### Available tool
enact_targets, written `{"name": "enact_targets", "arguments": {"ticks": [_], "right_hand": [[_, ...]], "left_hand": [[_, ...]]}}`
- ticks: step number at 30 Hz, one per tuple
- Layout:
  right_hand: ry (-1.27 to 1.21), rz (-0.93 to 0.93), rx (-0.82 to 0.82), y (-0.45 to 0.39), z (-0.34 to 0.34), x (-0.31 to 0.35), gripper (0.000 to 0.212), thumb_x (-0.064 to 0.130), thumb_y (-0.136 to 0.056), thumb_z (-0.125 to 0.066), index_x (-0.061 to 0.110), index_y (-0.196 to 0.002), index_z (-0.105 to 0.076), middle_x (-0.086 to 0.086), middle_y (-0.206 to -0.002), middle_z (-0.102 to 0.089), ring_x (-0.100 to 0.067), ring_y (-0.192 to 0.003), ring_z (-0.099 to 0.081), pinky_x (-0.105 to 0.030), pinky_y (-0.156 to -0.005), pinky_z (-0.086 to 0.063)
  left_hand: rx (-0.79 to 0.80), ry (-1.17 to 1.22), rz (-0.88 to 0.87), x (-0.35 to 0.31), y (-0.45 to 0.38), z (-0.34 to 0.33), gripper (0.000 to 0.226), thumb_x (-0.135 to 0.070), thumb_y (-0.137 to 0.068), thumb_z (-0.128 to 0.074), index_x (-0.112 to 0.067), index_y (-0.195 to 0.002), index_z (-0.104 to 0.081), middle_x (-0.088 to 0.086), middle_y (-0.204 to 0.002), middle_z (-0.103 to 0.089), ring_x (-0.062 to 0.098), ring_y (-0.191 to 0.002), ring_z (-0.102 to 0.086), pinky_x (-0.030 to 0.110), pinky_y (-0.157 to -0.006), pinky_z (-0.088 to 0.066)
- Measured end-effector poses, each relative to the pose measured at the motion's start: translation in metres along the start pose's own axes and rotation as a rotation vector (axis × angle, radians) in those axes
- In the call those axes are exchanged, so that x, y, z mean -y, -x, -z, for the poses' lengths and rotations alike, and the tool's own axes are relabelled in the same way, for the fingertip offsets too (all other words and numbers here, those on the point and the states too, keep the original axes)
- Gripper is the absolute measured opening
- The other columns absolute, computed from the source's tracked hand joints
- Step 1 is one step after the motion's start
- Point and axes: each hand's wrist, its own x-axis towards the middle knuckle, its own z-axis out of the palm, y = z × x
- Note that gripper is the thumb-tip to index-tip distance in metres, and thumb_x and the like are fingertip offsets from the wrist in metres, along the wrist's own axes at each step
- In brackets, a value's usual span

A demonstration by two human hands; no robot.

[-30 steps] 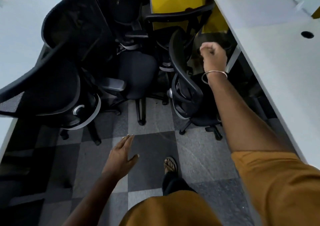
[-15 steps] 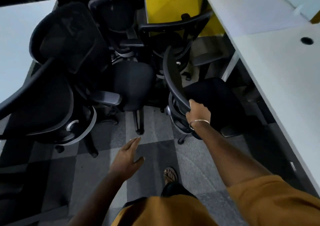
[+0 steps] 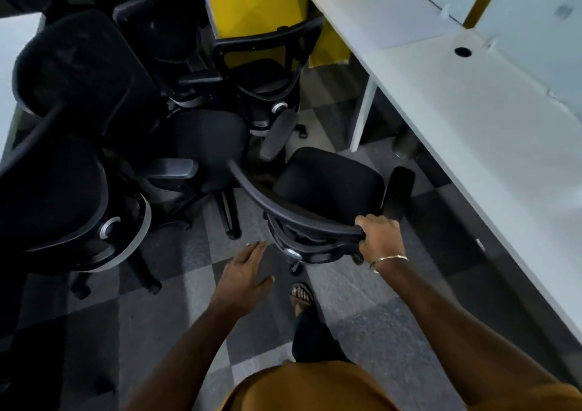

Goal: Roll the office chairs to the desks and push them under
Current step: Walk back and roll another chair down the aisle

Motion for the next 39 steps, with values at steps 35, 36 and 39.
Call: {"name": "enact_targets", "arguments": {"ticks": [35,36,39], "right_hand": [[0.001,0.298,0.009,0.324,0.014,-0.096,0.049,0.015,-0.066,-0.072,0.019,-0.113,-0.059,0.0,-0.111,-0.055,-0.027,-0.115,-0.052,-0.054,-0.123,-0.027],[0.008,0.301,0.004,0.334,0.015,-0.098,0.049,0.015,-0.066,-0.072,0.019,-0.113,-0.059,0.0,-0.111,-0.055,-0.027,-0.115,-0.052,-0.054,-0.123,-0.026],[0.011,0.303,-0.013,0.37,0.014,-0.105,0.049,0.015,-0.064,-0.072,0.02,-0.111,-0.059,0.001,-0.109,-0.054,-0.026,-0.113,-0.051,-0.053,-0.124,-0.025]], "left_hand": [[-0.128,-0.353,0.162,-0.143,0.269,-0.165,0.056,-0.053,-0.083,-0.073,-0.041,-0.135,-0.057,-0.011,-0.124,-0.064,0.02,-0.118,-0.059,0.043,-0.108,-0.035],[-0.133,-0.346,0.164,-0.15,0.279,-0.172,0.057,-0.054,-0.084,-0.072,-0.041,-0.137,-0.056,-0.011,-0.126,-0.062,0.019,-0.119,-0.058,0.042,-0.108,-0.034],[-0.136,-0.321,0.165,-0.166,0.31,-0.191,0.058,-0.054,-0.086,-0.07,-0.042,-0.14,-0.053,-0.012,-0.128,-0.06,0.017,-0.121,-0.055,0.041,-0.11,-0.033]]}}
